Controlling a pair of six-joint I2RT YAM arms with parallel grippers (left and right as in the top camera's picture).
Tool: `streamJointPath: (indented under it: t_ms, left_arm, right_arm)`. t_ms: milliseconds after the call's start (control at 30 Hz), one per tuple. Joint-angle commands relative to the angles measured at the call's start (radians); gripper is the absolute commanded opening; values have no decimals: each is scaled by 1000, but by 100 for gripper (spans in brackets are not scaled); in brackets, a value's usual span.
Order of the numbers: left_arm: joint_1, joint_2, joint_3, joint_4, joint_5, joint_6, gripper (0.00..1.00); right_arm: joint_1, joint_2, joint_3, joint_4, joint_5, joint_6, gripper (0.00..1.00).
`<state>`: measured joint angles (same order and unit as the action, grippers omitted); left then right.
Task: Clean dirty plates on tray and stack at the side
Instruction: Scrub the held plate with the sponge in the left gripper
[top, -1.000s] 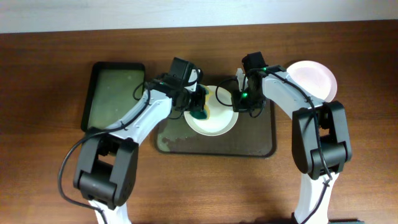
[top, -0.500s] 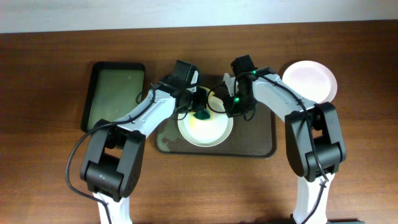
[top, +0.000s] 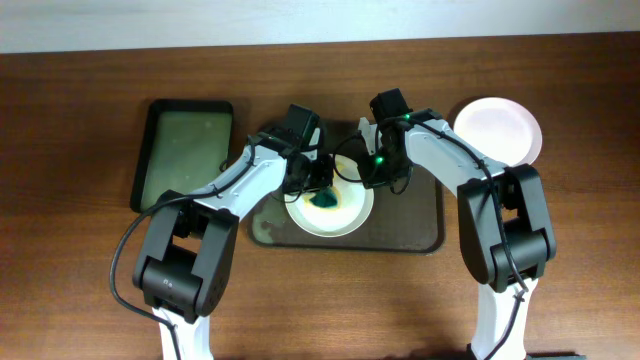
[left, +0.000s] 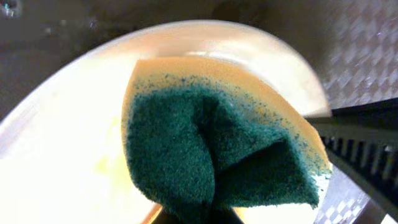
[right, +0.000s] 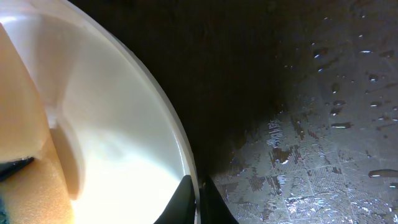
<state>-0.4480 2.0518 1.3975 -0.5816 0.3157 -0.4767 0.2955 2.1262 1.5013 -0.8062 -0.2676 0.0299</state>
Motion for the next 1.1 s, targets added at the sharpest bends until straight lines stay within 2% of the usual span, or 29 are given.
streamJointPath:
  t_ms: [0, 100, 267, 567, 633, 700, 767, 900, 933, 967, 1067]
  left_arm:
    - [-8, 10, -4, -4, -15, -8, 0]
    - [-8, 26, -4, -8, -130, -8, 0]
    - [-6, 88, -4, -41, -173, 0, 0]
    - [18, 53, 74, -265, -680, -1, 0]
    - [19, 39, 122, -303, -725, 0, 0]
    - [19, 26, 164, -320, -701, 0, 0]
    - [18, 10, 201, -323, -596, 11, 0]
    - [18, 6, 212, -273, -165, 21, 0]
    - [16, 9, 204, -256, -95, 22, 0]
    - [12, 11, 194, -237, -45, 21, 0]
    - [-13, 13, 152, -183, -23, 21, 0]
  right_arm:
    - [-9, 24, -23, 7, 43, 12, 4]
    - [-9, 24, -23, -1, 43, 12, 4]
    - [-9, 24, -23, -8, 44, 12, 4]
    - [-9, 24, -23, -8, 45, 12, 4]
    - [-9, 24, -23, -8, 45, 12, 4]
    - [-9, 24, -23, -8, 44, 12, 4]
    - [-9, 24, -23, -8, 44, 13, 4]
    - [-9, 24, -23, 2, 62, 90, 4]
    - [-9, 24, -23, 3, 62, 92, 4]
    - [-9, 24, -23, 3, 62, 92, 4]
    - [-9, 23, -23, 2, 62, 92, 4]
